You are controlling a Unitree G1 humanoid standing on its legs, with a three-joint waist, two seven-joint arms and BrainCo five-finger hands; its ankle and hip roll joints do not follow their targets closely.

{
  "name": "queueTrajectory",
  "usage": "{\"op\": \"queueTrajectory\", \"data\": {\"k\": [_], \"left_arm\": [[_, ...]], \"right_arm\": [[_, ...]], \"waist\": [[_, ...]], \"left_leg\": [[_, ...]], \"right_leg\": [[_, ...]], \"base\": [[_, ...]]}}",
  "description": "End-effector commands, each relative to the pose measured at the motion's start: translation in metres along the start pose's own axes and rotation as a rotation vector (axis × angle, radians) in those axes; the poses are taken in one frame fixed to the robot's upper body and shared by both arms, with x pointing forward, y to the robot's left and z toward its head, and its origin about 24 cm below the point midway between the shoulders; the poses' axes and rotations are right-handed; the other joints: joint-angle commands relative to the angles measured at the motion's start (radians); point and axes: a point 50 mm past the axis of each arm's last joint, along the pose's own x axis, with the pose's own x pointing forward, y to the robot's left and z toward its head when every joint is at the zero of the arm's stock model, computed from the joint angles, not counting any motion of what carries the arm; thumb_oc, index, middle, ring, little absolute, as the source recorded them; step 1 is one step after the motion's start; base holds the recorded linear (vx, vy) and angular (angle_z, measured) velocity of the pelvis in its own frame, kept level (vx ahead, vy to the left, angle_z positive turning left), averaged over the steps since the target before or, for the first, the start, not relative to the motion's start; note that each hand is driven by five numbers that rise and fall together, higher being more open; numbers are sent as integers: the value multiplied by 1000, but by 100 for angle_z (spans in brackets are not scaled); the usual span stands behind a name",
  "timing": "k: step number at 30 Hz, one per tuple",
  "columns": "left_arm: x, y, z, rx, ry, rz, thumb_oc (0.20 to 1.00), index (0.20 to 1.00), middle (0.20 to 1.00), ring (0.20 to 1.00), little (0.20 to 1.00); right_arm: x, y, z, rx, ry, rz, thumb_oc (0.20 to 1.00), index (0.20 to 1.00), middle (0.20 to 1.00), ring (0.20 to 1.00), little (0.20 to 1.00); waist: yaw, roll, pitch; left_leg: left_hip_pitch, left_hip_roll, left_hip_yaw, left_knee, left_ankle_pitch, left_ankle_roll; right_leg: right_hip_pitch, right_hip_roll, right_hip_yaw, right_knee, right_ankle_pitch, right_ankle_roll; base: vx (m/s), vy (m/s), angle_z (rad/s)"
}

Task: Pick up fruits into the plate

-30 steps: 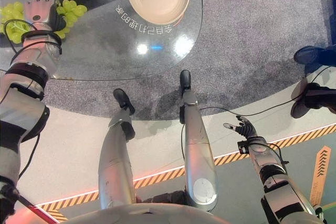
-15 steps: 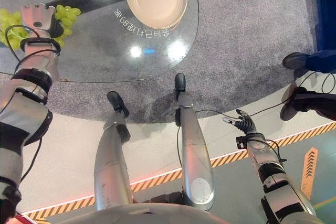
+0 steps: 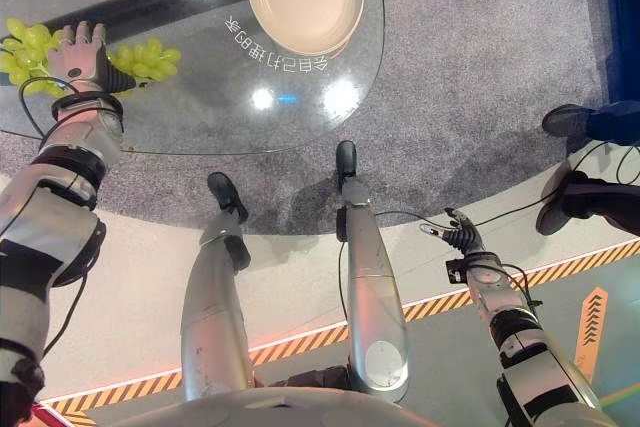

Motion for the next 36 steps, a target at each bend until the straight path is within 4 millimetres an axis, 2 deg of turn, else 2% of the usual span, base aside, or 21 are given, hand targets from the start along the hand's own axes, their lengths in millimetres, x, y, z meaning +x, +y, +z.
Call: {"op": "queueTrajectory", "data": {"k": [1,8,9,10,18,24,25,26,27,30,31,32,33,36], "left_arm": [[-13,-31,-51,-50,204,-163,1000,1000,1000,1000,1000],[-10,-26,-41,-33,162,-174,1000,1000,1000,1000,1000],[-10,-26,-40,-7,144,-175,1000,1000,1000,1000,1000],[-11,-29,-38,28,124,-183,1000,1000,1000,1000,1000],[-9,-26,-28,278,9,-183,1000,1000,1000,1000,1000],[-12,-33,-25,450,-37,-227,1000,1000,1000,1000,1000],[-13,-36,-25,492,-51,-230,818,818,818,818,818],[-13,-36,-24,508,-56,-231,542,542,542,542,542],[-15,-38,-25,526,-63,-224,200,200,200,200,200],[-17,-43,-24,538,-70,-221,200,200,200,200,200],[-17,-41,-21,553,-79,-192,200,200,200,200,200],[-19,-45,-22,562,-83,-202,200,200,200,200,200],[-18,-43,-21,588,-88,-192,200,200,200,200,200],[-20,-47,-24,641,-105,-191,200,200,200,200,200]], "right_arm": [[-3,-3,-6,-13,23,-22,1000,1000,1000,1000,1000],[-2,-3,-3,-20,19,-22,1000,1000,1000,1000,1000],[-2,-3,-3,-20,18,-22,1000,1000,1000,1000,1000],[-3,-3,-6,-20,24,-21,1000,1000,1000,1000,1000],[-1,-7,3,-33,-4,-37,1000,1000,1000,1000,1000],[1,-11,13,-27,-44,-55,1000,1000,1000,1000,1000],[2,-11,16,-25,-56,-55,1000,1000,1000,1000,1000],[2,-11,17,-24,-60,-54,1000,1000,1000,1000,1000],[3,-11,23,-18,-82,-57,1000,1000,1000,1000,1000],[4,-10,30,-4,-112,-61,1000,1000,1000,1000,1000],[5,-9,42,7,-149,-67,1000,1000,1000,1000,1000],[5,-8,39,6,-142,-64,1000,1000,1000,1000,1000],[6,-8,49,16,-176,-68,1000,1000,1000,1000,1000],[6,-6,58,34,-215,-76,1000,1000,1000,1000,1000]], "waist": [[5,-19,14],[-2,-24,14],[-3,-24,14],[-2,-22,14],[-10,-17,14],[-12,-17,14],[-11,-19,14],[-11,-20,14],[-10,-25,14],[-8,-30,14],[-11,-38,14],[-8,-36,14],[-11,-44,14],[-8,-51,14]], "left_leg": [[-7,-103,19,-24,-48,22],[-21,-99,23,-17,-53,21],[-22,-101,22,-16,-54,22],[-3,-103,11,-5,-91,16],[-33,-105,15,15,-99,16],[-52,-106,14,20,-104,17],[-53,-106,14,17,-104,18],[-54,-105,15,17,-104,18],[-55,-104,15,15,-104,17],[-59,-105,12,15,-105,15],[-79,-108,21,-1,-66,23],[-56,-106,10,9,-104,16],[-76,-108,21,-8,-66,21],[-75,-111,18,-13,-66,21]], "right_leg": [[36,130,-23,-37,-53,-48],[24,131,-17,-37,-52,-45],[23,131,-16,-38,-51,-45],[41,133,-14,-27,-82,-38],[13,127,-8,-27,-75,-36],[-6,124,-6,-31,-65,-30],[-7,124,-7,-35,-62,-29],[-7,124,-8,-36,-61,-28],[-6,124,-9,-42,-57,-26],[-7,124,-10,-47,-53,-23],[-26,122,-12,-64,-16,-27],[-2,126,-12,-53,-48,-20],[-23,122,-14,-72,-11,-24],[-19,123,-18,-80,-5,-21]], "base": [[0,0,0],[0,0,0],[75,14,1],[75,11,1],[8,15,0],[0,0,0],[0,0,0],[0,0,0],[0,0,0],[-23,-16,0],[0,0,0],[-72,-48,0],[0,0,0],[-27,-19,-2]]}}
